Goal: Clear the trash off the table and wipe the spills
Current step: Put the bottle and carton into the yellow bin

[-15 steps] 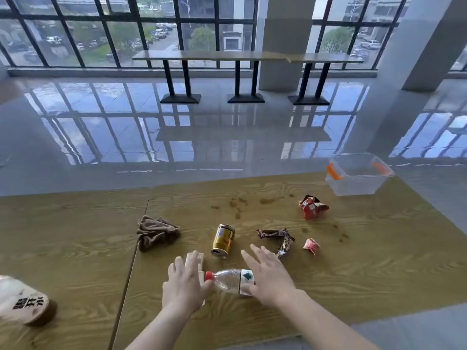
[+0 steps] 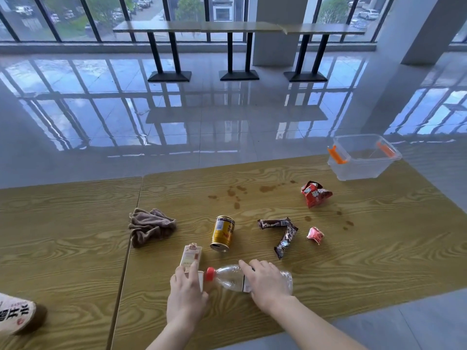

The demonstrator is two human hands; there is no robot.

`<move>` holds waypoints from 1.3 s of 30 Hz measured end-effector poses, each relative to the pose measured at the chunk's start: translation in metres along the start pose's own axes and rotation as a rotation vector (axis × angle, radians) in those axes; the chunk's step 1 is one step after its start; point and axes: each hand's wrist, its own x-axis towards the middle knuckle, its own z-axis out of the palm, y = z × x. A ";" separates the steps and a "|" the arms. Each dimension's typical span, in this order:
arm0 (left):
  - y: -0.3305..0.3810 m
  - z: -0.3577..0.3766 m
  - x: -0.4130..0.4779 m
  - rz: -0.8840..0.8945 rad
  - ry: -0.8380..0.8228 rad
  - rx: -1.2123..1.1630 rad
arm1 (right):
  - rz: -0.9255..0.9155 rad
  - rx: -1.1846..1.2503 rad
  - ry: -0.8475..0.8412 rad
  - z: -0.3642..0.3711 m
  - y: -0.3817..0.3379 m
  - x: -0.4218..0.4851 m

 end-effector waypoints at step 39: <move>0.272 0.112 -0.138 0.864 -0.296 -0.114 | 0.901 0.561 0.432 0.078 0.197 -0.303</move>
